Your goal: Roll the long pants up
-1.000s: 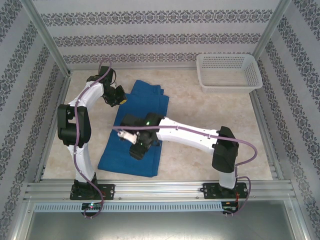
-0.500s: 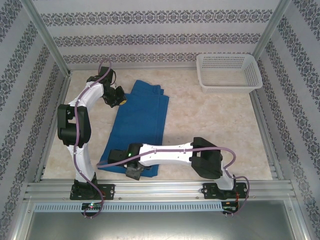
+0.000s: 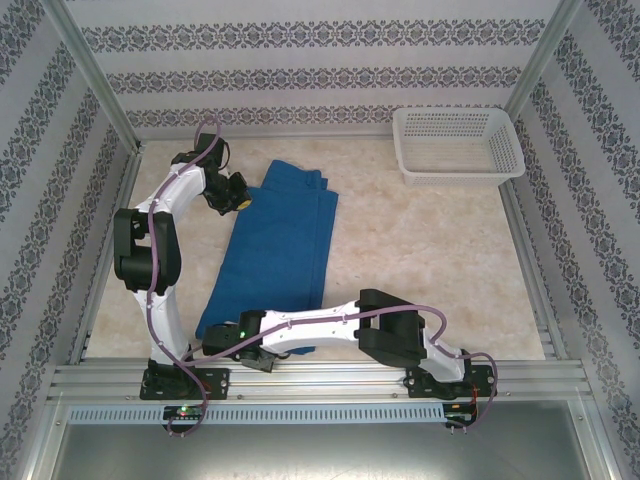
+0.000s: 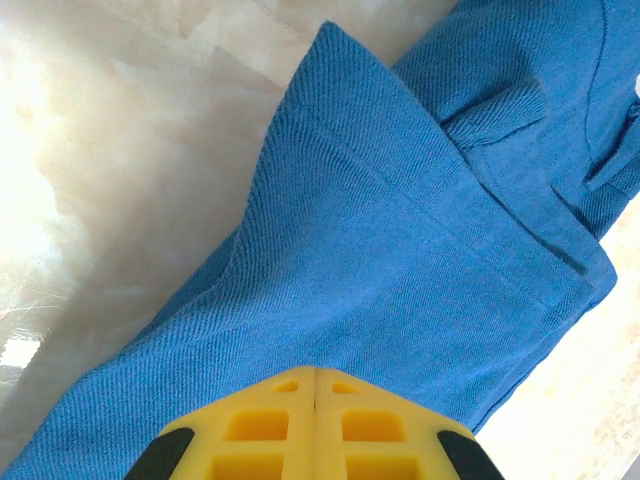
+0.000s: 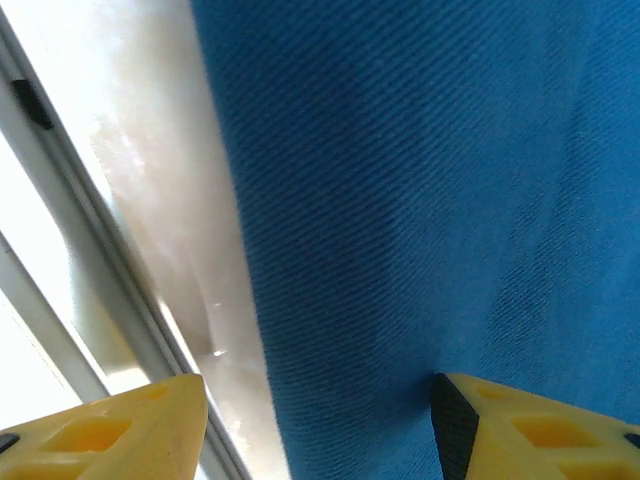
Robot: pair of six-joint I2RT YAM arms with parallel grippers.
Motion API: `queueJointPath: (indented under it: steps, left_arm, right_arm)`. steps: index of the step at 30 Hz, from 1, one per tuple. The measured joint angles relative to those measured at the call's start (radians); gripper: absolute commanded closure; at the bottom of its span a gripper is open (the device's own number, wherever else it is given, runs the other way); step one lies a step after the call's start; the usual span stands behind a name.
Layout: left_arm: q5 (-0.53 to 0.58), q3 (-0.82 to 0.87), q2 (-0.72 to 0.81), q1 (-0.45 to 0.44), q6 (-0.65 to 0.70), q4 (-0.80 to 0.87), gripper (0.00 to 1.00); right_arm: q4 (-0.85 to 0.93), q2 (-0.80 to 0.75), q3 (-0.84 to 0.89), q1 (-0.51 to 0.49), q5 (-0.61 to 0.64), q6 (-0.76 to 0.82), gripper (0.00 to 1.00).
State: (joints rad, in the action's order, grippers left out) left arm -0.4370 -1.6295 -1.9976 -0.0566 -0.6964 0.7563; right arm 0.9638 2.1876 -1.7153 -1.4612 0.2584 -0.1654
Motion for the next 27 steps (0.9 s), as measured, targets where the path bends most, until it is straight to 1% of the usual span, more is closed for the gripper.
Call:
queueJointPath:
  steps: [5, 6, 7, 8, 9, 11, 16, 19, 22, 27]
  left_arm:
    - [0.0, 0.0, 0.0, 0.0, 0.0, 0.0, 1.0]
    - [0.0, 0.0, 0.0, 0.001, 0.0, 0.0, 1.0]
    - [0.0, 0.0, 0.0, 0.001, 0.0, 0.0, 1.0]
    - [0.0, 0.0, 0.0, 0.002, 0.0, 0.0, 1.0]
    - [0.0, 0.0, 0.0, 0.003, 0.0, 0.0, 1.0]
    - [0.0, 0.0, 0.0, 0.006, 0.0, 0.0, 1.0]
    - [0.0, 0.0, 0.0, 0.011, 0.0, 0.0, 1.0]
    - [0.0, 0.0, 0.0, 0.013, 0.0, 0.0, 1.0]
    - [0.0, 0.0, 0.0, 0.013, 0.0, 0.0, 1.0]
    - [0.0, 0.0, 0.0, 0.013, 0.0, 0.0, 1.0]
  right_arm:
    - [-0.026, 0.0, 0.034, 0.013, 0.057, 0.039, 0.42]
    - [-0.027, 0.0, 0.039, 0.018, 0.064, 0.047, 0.45]
    - [-0.029, 0.0, 0.042, 0.021, 0.068, 0.058, 0.51]
    - [-0.031, 0.0, 0.043, 0.026, 0.069, 0.073, 0.57]
    - [-0.034, 0.0, 0.043, 0.032, 0.071, 0.077, 0.67]
    - [-0.038, 0.0, 0.043, 0.039, 0.071, 0.091, 1.0]
    - [-0.039, -0.005, 0.043, 0.048, 0.066, 0.122, 1.0]
    - [-0.032, -0.02, 0.042, 0.063, 0.035, 0.137, 1.0]
    - [-0.003, -0.047, 0.025, 0.093, -0.029, 0.144, 1.0]
    - [0.059, -0.087, -0.047, 0.178, -0.185, 0.147, 1.0]
